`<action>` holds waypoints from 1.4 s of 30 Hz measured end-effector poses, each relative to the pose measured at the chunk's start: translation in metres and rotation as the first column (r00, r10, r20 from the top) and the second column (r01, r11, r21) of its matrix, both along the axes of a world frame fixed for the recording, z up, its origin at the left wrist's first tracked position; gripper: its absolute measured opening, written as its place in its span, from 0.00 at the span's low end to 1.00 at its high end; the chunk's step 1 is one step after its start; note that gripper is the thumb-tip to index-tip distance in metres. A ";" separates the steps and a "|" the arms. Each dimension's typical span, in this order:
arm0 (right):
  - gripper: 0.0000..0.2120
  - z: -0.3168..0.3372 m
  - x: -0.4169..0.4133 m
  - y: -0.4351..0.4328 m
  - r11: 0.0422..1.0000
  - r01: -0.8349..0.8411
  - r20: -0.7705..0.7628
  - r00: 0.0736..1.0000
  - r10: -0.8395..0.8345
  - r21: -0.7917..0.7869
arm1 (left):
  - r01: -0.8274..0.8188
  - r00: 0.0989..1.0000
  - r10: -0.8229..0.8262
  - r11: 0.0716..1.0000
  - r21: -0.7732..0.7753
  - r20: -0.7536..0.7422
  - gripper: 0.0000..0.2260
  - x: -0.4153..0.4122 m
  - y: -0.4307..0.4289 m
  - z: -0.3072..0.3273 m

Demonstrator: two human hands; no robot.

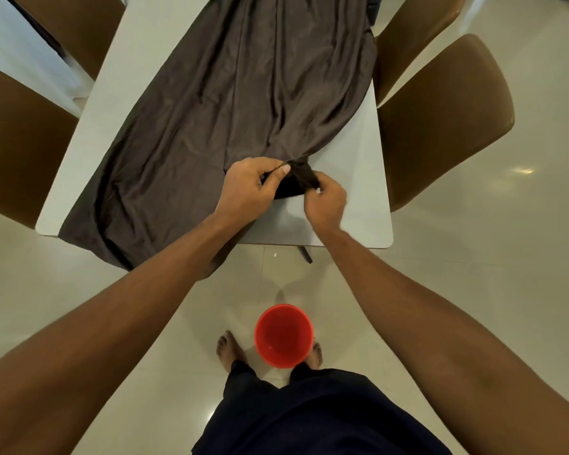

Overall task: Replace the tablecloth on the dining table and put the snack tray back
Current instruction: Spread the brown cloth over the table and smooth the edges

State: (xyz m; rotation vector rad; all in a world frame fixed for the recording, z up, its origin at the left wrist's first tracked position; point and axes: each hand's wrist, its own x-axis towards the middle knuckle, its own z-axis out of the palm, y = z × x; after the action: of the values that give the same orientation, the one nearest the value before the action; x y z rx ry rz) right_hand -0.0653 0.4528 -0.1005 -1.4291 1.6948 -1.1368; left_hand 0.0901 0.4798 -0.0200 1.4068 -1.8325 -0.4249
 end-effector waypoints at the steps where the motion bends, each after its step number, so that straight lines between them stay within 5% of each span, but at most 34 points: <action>1: 0.15 0.004 -0.010 -0.004 1.000 0.010 -0.044 0.999 -0.011 -0.012 | 0.016 0.999 -0.016 1.000 0.005 0.037 0.09 0.003 0.001 -0.001; 5: 0.15 0.036 -0.050 -0.030 0.947 -0.089 -0.395 0.918 -0.043 -0.310 | 0.071 0.975 -0.074 0.997 0.024 0.208 0.11 0.006 0.004 -0.005; 10: 0.14 0.076 -0.074 -0.036 0.856 -0.208 -0.666 0.721 -0.193 -0.473 | 0.102 0.975 -0.116 0.992 0.081 0.191 0.13 -0.003 -0.006 -0.004; 11: 0.14 0.084 -0.080 -0.035 0.874 -0.280 -0.729 0.674 -0.115 -0.397 | 0.123 0.970 -0.152 0.980 0.157 0.191 0.14 -0.003 -0.011 -0.004; 13: 0.15 0.101 -0.089 -0.033 0.925 -0.378 -0.802 0.539 0.259 0.045 | 0.179 0.935 -0.271 0.917 0.357 0.227 0.14 -0.001 -0.020 -0.004; 15: 0.14 0.110 -0.093 -0.028 0.811 -0.344 -0.706 0.402 0.583 0.473 | 0.168 0.853 -0.404 0.812 0.558 0.331 0.10 0.000 -0.027 -0.009; 16: 0.13 0.108 -0.096 -0.023 0.756 -0.333 -0.649 0.387 0.655 0.564 | 0.134 0.802 -0.454 0.770 0.624 0.389 0.08 -0.002 -0.028 -0.013; 19: 0.16 0.076 -0.110 -0.009 0.777 -0.303 -0.631 0.458 0.626 0.552 | 0.027 0.673 -0.503 0.749 0.662 0.542 0.15 -0.012 -0.020 -0.031; 21: 0.21 0.051 -0.127 0.000 0.864 -0.240 -0.571 0.667 0.479 0.443 | 0.011 0.653 -0.449 0.810 0.586 0.610 0.16 -0.028 -0.011 -0.042; 23: 0.20 0.030 -0.146 0.005 0.949 -0.083 -0.433 0.875 0.216 0.305 | 0.055 0.669 -0.397 0.869 0.491 0.628 0.20 -0.045 -0.001 -0.051; 26: 0.22 0.009 -0.163 0.006 0.933 0.115 -0.174 0.983 -0.058 0.341 | 0.173 0.776 -0.380 0.896 0.409 0.504 0.28 -0.068 0.009 -0.052; 29: 0.24 -0.001 -0.167 -0.004 0.839 0.023 0.182 0.973 -0.145 0.544 | 0.242 0.822 -0.432 0.854 0.460 0.370 0.30 -0.090 0.007 -0.046; 31: 0.23 -0.006 -0.168 -0.013 0.849 -0.006 0.141 0.987 -0.081 0.528 | 0.240 0.812 -0.483 0.789 0.566 0.328 0.31 -0.102 -0.005 -0.051; 34: 0.18 -0.010 -0.165 -0.024 0.852 -0.024 0.076 0.997 -0.019 0.523 | 0.150 0.914 -0.377 0.658 0.738 0.150 0.39 -0.110 -0.020 -0.058; 37: 0.15 0.004 -0.170 -0.017 0.893 0.250 -0.001 0.963 -0.269 0.374 | 0.052 0.946 -0.298 0.525 0.850 0.126 0.35 -0.114 -0.025 -0.059; 40: 0.11 0.018 -0.180 0.017 0.837 0.538 0.034 0.839 -0.543 0.104 | 0.060 0.916 -0.361 0.555 0.830 0.175 0.34 -0.122 -0.031 -0.062; 42: 0.09 0.012 -0.180 0.048 0.828 0.561 0.106 0.823 -0.559 0.013 | 0.049 0.897 -0.390 0.557 0.829 0.208 0.36 -0.129 -0.035 -0.066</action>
State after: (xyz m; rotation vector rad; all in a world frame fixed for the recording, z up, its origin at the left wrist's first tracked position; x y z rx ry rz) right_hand -0.2451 0.5011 -0.0880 -0.8638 2.0993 -1.5068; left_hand -0.0387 0.4453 -0.0863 1.9496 -2.2678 -1.3707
